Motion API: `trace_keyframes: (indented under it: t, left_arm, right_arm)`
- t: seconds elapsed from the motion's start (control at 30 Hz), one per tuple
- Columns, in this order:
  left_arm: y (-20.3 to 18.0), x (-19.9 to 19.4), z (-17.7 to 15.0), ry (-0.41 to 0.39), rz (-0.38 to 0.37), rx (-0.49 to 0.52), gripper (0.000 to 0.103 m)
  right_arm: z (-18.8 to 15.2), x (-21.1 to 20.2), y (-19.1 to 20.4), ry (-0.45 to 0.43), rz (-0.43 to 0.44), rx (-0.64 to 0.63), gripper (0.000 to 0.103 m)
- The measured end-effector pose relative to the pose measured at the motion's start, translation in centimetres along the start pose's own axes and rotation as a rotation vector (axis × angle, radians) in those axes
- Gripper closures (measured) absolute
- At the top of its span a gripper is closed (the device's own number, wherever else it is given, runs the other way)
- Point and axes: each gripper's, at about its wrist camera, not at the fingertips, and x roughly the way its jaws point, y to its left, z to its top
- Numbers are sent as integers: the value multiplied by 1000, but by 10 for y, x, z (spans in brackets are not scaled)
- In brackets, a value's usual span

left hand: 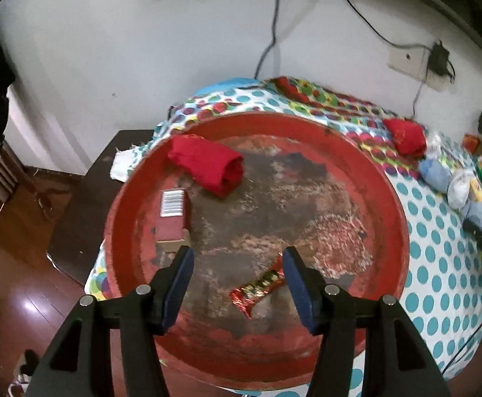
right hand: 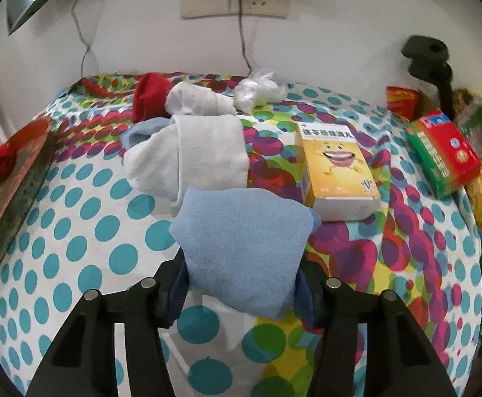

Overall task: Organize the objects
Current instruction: 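Withdraw the left gripper from the tray, then carry the light blue sock onto the tray and release it with the right gripper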

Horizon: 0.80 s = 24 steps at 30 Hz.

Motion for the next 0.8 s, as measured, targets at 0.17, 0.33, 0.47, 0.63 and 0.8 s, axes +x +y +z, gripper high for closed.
trace_keyframes:
  t: [0.17,0.33,0.47,0.63,0.8]
  left_arm:
    - [20,-5,3,-2,11,-55,46]
    - [42,-13,4,-2,41,-115,46]
    - [60,-18,5,11,49,-165,46]
    - [75,-24,5,17,66,-186,46]
    - [92,-27,4,21,88,-221,46]
  right_arm:
    - [0,-15,19,-10,3,18,54]
    - [5,-38,52,-39,55,-17,54]
    - [12,-48,88,-43,101,-71,54]
    - [17,-59,147,-49,173,-157,54]
    - [21,-60,207,-24,246,-237,54]
